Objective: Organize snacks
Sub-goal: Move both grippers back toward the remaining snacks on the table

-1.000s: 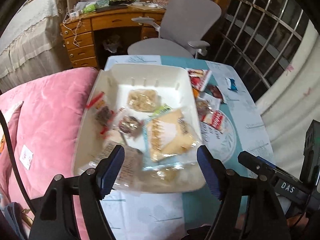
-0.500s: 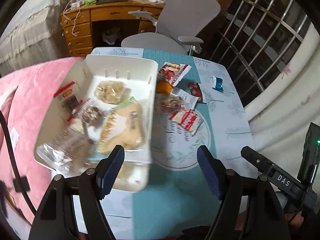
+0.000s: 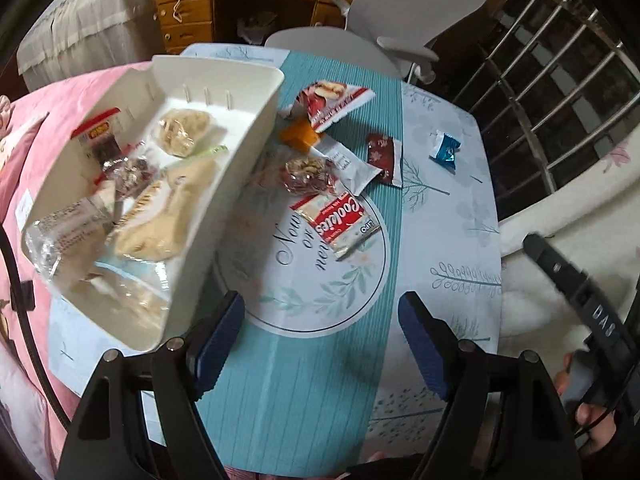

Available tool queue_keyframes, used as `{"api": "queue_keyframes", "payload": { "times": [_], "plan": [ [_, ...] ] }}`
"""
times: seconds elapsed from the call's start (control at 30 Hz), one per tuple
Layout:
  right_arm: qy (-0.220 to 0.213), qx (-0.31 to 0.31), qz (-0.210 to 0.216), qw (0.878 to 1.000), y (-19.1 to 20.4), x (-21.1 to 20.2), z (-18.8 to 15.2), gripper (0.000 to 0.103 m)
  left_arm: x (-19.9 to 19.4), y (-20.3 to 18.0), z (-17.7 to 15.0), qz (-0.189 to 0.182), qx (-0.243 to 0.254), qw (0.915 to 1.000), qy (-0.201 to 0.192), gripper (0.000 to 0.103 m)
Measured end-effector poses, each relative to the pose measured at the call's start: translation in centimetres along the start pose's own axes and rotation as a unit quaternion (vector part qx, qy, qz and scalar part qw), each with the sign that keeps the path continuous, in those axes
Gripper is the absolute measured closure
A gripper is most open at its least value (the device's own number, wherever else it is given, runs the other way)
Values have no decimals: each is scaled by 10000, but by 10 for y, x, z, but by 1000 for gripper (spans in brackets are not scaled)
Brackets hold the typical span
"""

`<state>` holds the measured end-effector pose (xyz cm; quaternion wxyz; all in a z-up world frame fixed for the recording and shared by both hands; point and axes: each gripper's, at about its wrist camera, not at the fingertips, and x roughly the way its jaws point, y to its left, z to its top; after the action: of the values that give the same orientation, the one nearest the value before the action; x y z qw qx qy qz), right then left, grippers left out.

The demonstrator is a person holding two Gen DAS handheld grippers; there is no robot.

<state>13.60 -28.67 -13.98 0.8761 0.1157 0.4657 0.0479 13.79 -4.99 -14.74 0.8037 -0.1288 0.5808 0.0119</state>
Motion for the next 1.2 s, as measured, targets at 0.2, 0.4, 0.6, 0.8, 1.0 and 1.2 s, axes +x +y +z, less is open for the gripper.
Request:
{"api": "queue_keyframes", "payload": {
  "times": [0.2,0.4,0.6,0.8,1.0,1.2],
  "plan": [
    [-261,34,-27,9996,-20,23,34,9,28,-20,18,174,-134,9994,268,25],
    [-441,-1,-46,9990,-29,59,62,9,62,-22,37,379,-535,9966,507,25],
    [-604,-105,-83,9981,-31,102,85,10,99,-16,53,620,-1069,9909,533,25],
    [-652,-203,-147,9976,-33,146,96,13,126,-19,64,859,-1136,9887,467,25],
    [-470,-291,-212,9982,-33,187,102,20,154,-22,72,974,-1116,9870,631,25],
    [-216,-588,-267,9977,-24,211,99,27,169,-21,77,1035,-1199,9851,672,25]
  ]
}}
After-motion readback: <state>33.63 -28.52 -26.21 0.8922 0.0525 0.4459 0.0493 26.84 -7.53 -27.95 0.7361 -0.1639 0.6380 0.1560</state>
